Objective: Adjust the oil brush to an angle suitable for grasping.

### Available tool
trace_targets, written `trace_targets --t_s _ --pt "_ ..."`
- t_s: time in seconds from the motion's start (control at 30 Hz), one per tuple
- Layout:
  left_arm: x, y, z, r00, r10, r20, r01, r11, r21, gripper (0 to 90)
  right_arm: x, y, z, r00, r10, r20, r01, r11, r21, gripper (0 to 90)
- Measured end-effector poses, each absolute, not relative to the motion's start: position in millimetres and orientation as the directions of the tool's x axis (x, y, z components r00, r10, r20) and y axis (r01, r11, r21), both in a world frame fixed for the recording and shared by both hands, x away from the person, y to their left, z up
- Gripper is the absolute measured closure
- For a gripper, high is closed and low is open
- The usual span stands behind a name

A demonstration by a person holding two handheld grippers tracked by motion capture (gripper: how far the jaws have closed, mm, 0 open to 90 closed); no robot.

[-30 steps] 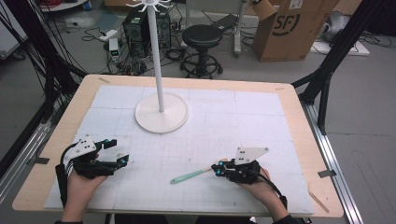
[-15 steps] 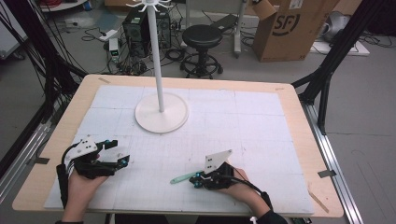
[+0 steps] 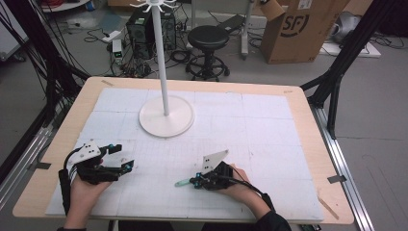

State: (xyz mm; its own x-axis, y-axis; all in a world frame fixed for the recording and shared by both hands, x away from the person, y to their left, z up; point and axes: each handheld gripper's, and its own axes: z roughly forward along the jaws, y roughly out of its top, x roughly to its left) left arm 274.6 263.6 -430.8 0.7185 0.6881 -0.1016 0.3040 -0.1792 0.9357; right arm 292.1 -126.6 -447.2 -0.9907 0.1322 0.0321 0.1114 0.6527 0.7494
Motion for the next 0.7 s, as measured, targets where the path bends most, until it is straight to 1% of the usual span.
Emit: trace_targets --t_s 0.3,0.47,0.57,0.7 --pt "275 264 -431 0.719 0.688 -0.103 0.306 -0.180 0.935 19.8 306 -121 -444 -0.979 0.205 0.015 0.151 0.666 0.730 90.0" --pt "275 264 -431 0.720 0.686 -0.103 0.305 -0.179 0.935 19.8 318 -119 -443 -0.962 0.273 0.013 0.198 0.661 0.724 90.0" --pt "275 264 -431 0.720 0.686 -0.104 0.305 -0.179 0.935 19.8 326 -119 -444 -0.944 0.328 0.024 0.243 0.645 0.725 90.0" --pt "275 264 -431 0.721 0.686 -0.102 0.305 -0.181 0.935 19.8 332 -121 -444 -0.930 0.365 0.032 0.273 0.633 0.724 90.0"
